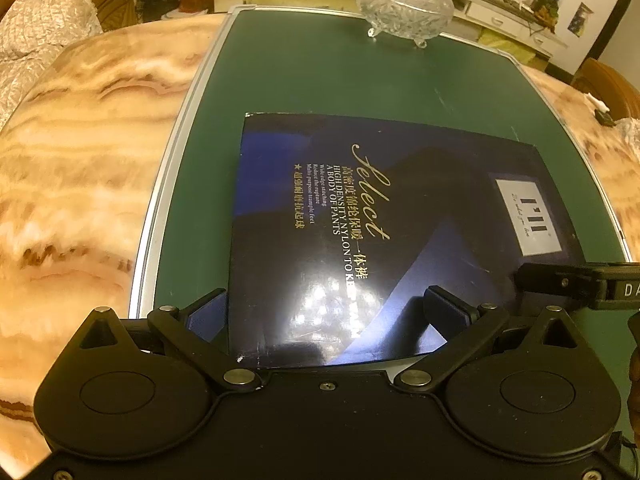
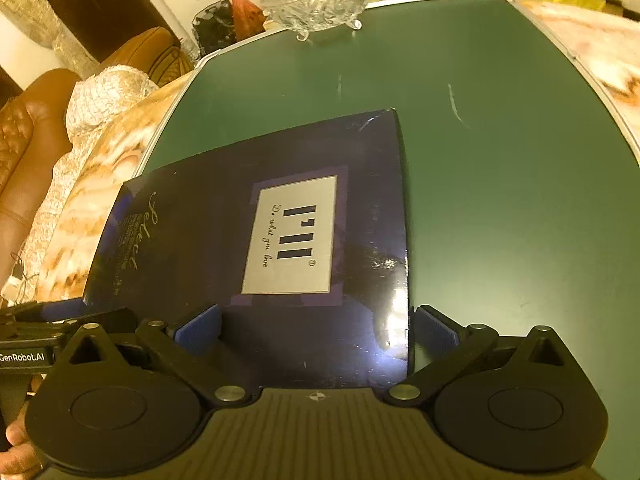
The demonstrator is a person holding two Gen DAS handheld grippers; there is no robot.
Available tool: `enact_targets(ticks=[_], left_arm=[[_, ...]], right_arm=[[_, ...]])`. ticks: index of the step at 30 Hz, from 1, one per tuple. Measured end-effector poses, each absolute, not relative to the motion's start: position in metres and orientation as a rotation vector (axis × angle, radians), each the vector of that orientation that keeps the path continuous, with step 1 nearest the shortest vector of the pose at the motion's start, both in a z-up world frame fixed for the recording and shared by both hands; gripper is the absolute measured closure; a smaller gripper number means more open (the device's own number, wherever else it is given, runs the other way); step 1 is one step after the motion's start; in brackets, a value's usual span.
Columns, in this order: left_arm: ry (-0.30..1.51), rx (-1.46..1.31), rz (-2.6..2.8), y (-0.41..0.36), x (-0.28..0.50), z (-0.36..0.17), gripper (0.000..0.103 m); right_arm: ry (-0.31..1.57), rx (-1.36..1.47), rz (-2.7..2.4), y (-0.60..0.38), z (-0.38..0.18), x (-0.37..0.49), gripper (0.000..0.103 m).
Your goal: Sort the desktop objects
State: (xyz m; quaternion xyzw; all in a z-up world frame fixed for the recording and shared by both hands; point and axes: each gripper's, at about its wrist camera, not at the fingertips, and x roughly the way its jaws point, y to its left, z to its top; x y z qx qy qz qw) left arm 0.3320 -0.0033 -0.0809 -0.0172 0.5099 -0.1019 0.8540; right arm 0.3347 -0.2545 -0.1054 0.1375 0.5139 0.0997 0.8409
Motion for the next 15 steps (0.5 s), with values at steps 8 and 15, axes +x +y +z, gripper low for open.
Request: enact_targets(ticks=[8, 15], left_arm=[[1.065, -0.044, -0.218, -0.0019, 0.3310, -0.0770, 0.000], [1.067, -0.037, -0.216, -0.0016, 0.3300, -0.0811, 0.000]], right_arm=[[1.061, 0.249, 0.206, -0.2476, -0.0955, 0.3327, 0.000], [1.057, 0.227, 0.212, -0.2477, -0.1003, 0.3287, 0.000]])
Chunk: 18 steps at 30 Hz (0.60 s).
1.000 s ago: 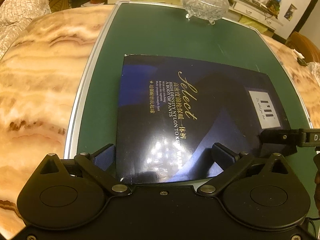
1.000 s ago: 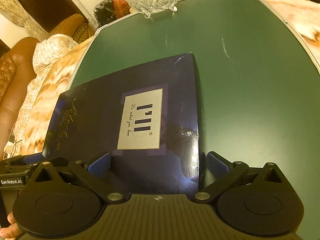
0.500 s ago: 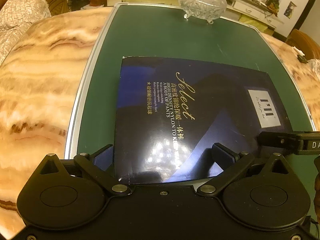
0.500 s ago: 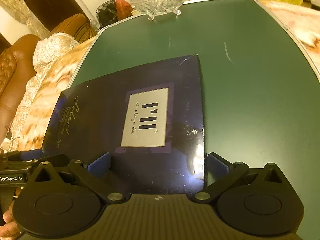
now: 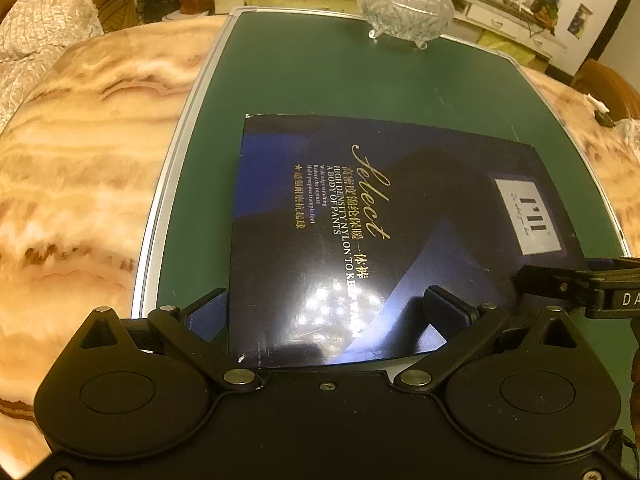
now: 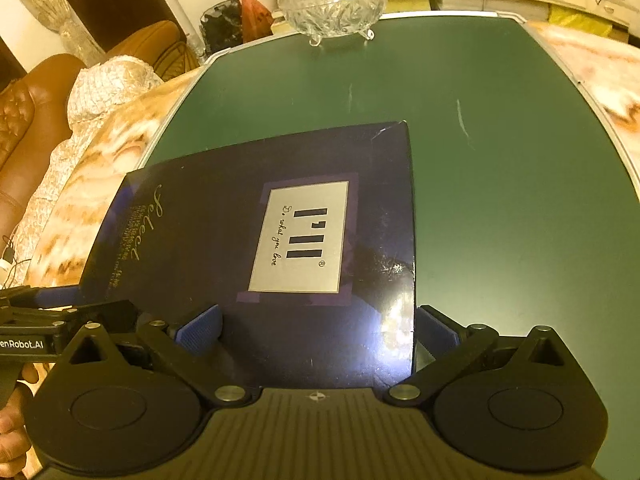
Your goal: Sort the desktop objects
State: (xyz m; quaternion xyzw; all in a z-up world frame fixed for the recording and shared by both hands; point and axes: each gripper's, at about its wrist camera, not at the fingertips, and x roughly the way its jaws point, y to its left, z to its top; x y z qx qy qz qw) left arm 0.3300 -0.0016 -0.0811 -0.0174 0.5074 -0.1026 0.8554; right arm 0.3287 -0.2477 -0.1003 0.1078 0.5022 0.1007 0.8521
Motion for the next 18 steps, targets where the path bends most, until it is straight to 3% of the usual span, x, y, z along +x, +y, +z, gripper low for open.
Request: enact_targets(ticks=[18], left_arm=[[1.030, -0.037, -0.212, -0.002, 0.325, -0.069, 0.003]], right_arm=[[1.002, 0.212, 0.205, -0.253, -0.086, 0.321, 0.005]])
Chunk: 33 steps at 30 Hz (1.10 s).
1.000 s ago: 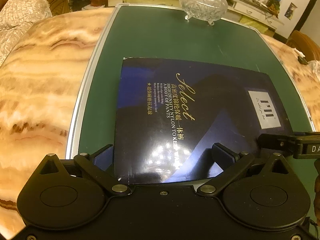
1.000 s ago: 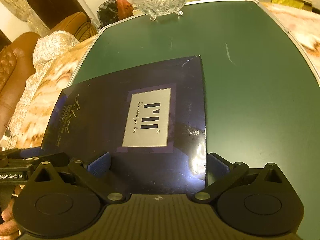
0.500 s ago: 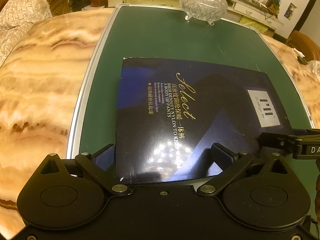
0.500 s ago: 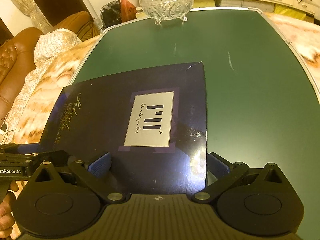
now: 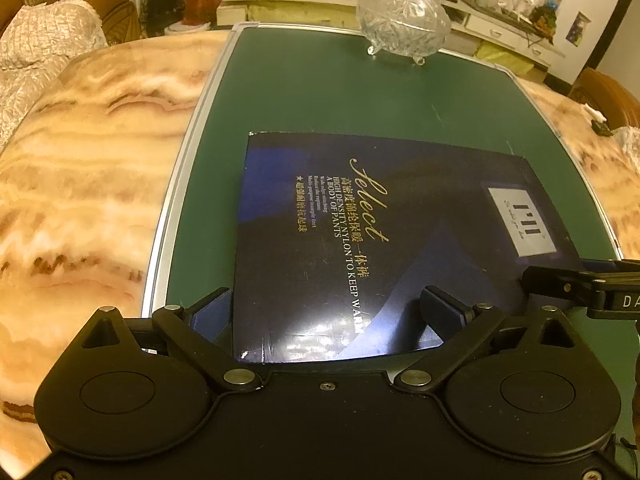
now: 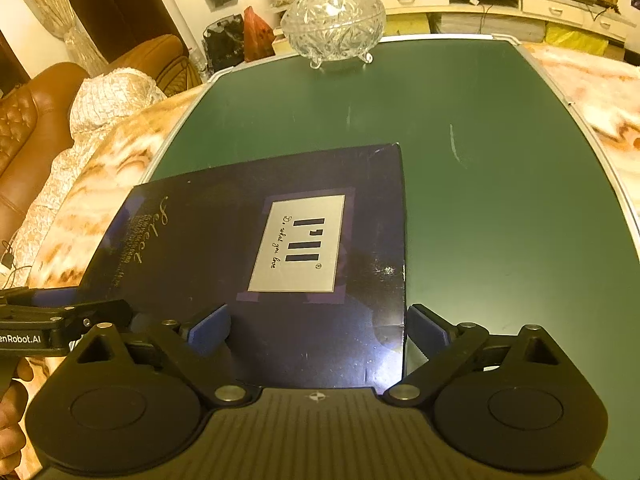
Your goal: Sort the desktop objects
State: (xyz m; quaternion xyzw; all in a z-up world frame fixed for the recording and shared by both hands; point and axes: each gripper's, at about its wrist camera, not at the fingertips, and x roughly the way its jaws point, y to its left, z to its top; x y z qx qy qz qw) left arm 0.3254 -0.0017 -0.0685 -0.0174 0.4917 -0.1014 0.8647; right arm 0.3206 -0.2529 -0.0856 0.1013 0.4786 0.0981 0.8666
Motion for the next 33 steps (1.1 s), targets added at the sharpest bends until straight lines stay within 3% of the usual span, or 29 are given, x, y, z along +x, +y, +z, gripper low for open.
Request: enact_targets(ticks=[25, 33], left_arm=[[1.052, -0.063, -0.197, -0.002, 0.336, -0.084, 0.002], [1.043, -0.046, -0.190, -0.002, 0.335, -0.079, 0.009]], right_arm=[[1.056, 0.268, 0.197, -0.256, -0.103, 0.335, 0.000], [1.039, 0.228, 0.197, -0.253, -0.099, 0.332, 0.002]])
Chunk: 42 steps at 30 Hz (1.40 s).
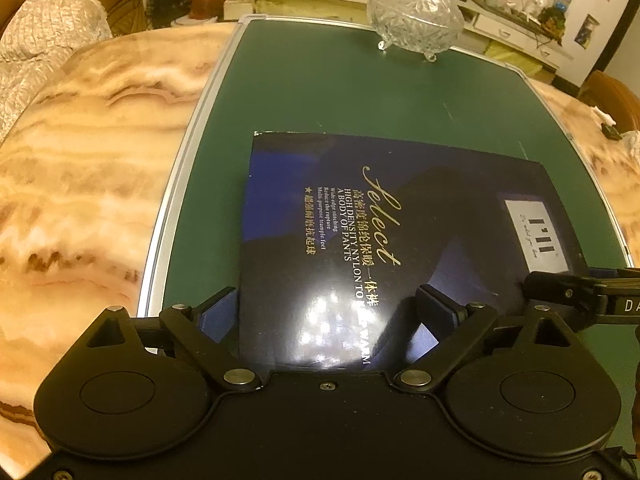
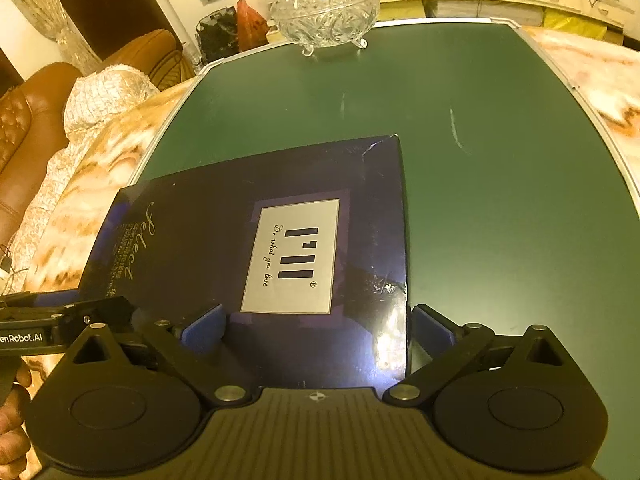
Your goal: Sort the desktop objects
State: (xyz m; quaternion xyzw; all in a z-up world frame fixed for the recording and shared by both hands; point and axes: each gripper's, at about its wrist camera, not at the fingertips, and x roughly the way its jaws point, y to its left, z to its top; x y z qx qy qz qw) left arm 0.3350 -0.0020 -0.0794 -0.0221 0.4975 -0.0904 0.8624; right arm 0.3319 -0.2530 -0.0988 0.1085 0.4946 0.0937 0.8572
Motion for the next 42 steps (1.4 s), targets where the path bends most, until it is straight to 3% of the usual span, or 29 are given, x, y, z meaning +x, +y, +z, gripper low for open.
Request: enact_targets(ticks=[11, 17, 20, 25, 42], left_arm=[[1.044, -0.051, -0.192, 0.005, 0.339, -0.075, 0.022], [1.047, -0.054, -0.192, 0.005, 0.342, -0.076, 0.020], [1.046, -0.068, -0.197, 0.006, 0.342, -0.078, 0.018], [1.069, -0.071, -0.227, 0.004, 0.343, -0.084, 0.000], [1.079, -0.056, -0.217, -0.003, 0.344, -0.083, 0.000]], right_arm=[[1.035, 0.217, 0.197, -0.260, -0.093, 0.332, 0.011], [1.080, 0.239, 0.198, -0.257, -0.097, 0.339, 0.000], [1.081, 0.238, 0.180, -0.254, -0.098, 0.341, 0.000], [1.091, 0.253, 0.186, -0.257, -0.100, 0.342, 0.000], [1.089, 0.259, 0.208, -0.254, -0.102, 0.342, 0.000]])
